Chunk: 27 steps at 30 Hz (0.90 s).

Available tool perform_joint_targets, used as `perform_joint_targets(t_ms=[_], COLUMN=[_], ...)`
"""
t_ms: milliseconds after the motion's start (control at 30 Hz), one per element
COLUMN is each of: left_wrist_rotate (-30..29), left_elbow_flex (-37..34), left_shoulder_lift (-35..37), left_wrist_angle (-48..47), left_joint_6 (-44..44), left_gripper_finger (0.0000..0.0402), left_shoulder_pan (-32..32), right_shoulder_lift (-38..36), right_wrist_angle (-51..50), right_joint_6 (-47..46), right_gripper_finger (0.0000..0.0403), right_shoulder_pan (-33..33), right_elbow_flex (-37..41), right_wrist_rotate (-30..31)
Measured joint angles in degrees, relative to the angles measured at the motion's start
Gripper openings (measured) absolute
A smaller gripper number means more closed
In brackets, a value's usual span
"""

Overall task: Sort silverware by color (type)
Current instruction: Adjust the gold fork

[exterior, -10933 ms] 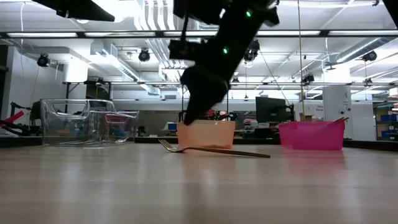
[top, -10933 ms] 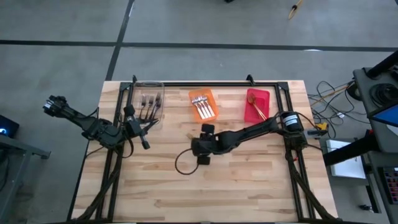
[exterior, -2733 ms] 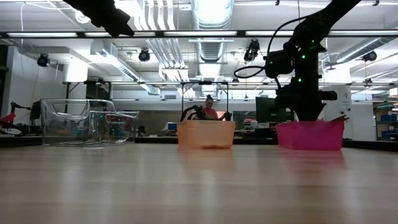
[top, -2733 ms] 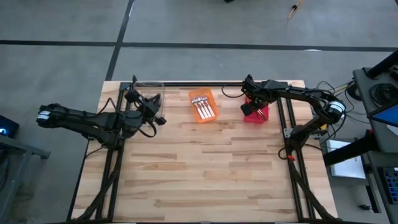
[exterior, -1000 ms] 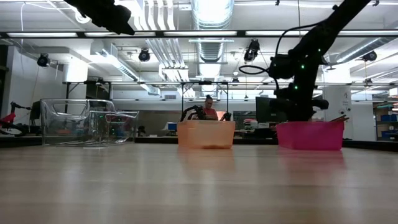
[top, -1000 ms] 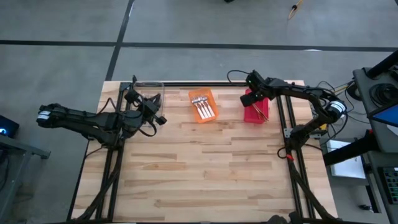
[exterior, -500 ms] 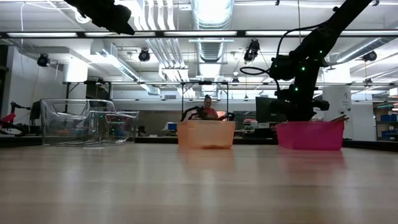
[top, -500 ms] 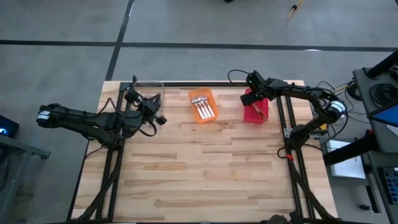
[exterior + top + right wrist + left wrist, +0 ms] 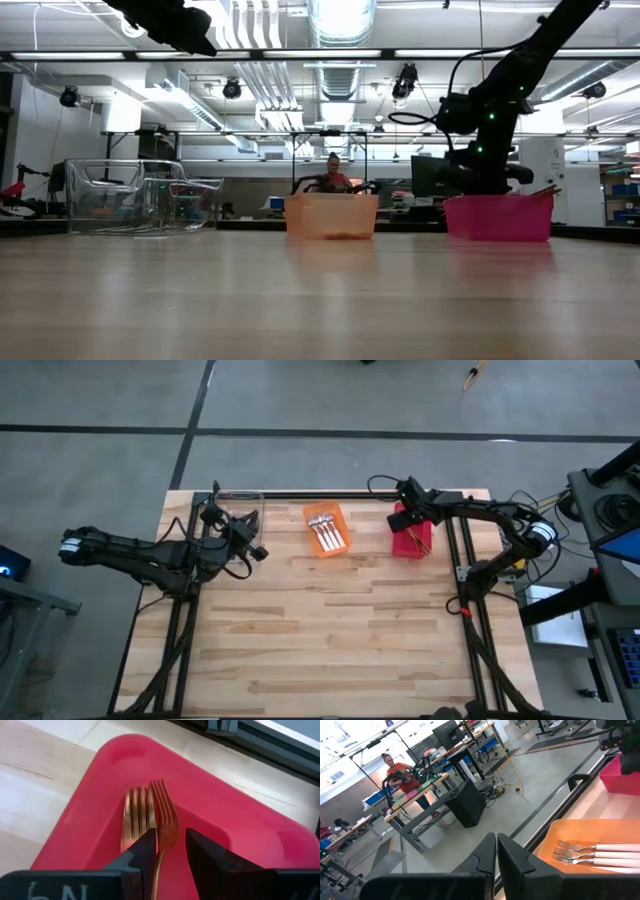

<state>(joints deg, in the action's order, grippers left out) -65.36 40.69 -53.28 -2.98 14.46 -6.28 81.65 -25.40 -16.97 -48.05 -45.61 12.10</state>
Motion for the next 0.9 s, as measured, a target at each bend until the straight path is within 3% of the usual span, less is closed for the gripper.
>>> perform_joint_targets(t_ms=[900], left_wrist_rotate=[0.0], left_elbow_flex=[0.0], left_shoulder_lift=[0.0], left_wrist_angle=[0.02], left_joint_6=[0.0], left_gripper_finger=[0.0001], left_shoulder_pan=[0.0], right_shoulder_lift=[0.0], right_wrist_angle=[5.98], right_joint_6=[-1.74], right_gripper_finger=[0.0098], right_shoulder_pan=[-0.11], right_elbow_flex=[3.85], right_wrist_rotate=[0.0])
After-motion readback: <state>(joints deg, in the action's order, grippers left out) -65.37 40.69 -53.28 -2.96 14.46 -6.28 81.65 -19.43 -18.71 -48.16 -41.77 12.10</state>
